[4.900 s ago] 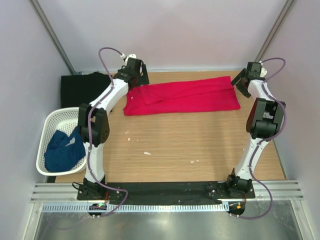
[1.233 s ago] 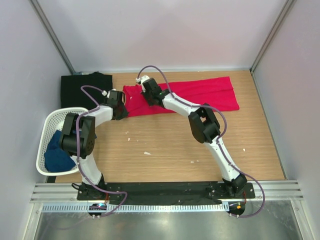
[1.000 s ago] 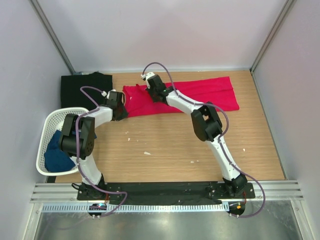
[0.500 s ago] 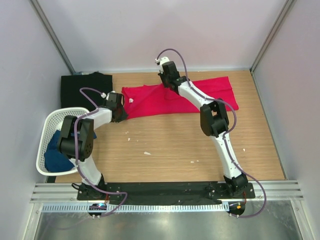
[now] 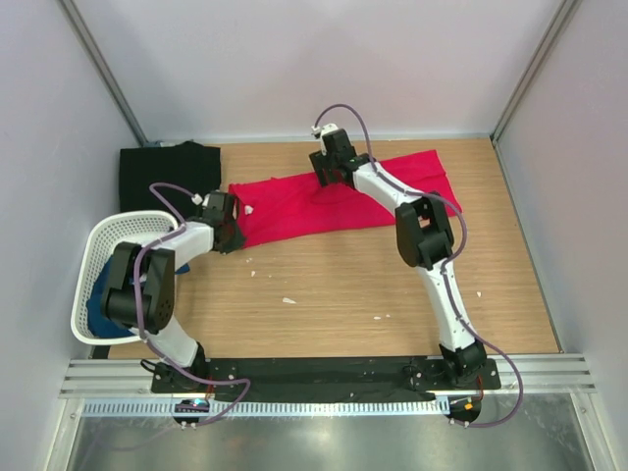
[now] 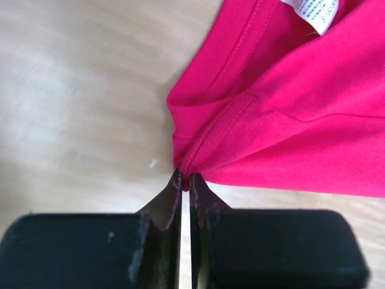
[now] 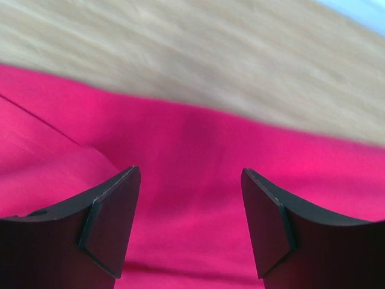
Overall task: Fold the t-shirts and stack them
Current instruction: Fold the tshirt
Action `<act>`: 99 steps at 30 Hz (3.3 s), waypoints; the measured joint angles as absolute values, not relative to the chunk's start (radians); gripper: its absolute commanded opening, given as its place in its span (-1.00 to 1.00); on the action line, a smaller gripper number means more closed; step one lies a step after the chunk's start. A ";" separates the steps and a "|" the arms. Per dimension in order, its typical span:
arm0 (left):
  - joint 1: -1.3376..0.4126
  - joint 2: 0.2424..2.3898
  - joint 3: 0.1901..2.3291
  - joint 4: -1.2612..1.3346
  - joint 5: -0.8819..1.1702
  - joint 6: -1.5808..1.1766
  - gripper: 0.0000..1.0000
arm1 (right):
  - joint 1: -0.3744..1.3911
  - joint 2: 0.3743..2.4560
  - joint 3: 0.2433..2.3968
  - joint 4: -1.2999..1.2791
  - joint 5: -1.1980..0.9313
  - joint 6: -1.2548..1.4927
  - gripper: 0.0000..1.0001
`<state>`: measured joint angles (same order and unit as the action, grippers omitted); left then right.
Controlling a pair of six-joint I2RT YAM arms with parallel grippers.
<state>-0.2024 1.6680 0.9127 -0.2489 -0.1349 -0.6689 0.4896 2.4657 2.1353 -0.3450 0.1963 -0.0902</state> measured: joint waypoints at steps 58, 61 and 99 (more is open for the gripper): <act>-0.331 2.295 1.833 -0.414 -0.066 -0.815 0.82 | 0.145 1.759 0.984 -0.171 0.234 0.411 0.52; -0.331 2.379 1.983 -0.478 -0.017 -0.708 0.82 | 0.185 1.683 0.904 -0.184 0.237 0.445 0.53; -0.464 2.168 2.055 -0.483 -0.036 -0.791 0.89 | 0.441 1.612 0.971 -0.440 0.199 0.426 0.83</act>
<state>-0.4641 2.1677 2.0552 -0.4831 -0.0360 -0.7910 0.4408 1.6115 0.9710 -0.4404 0.1986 0.4263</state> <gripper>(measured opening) 0.947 0.892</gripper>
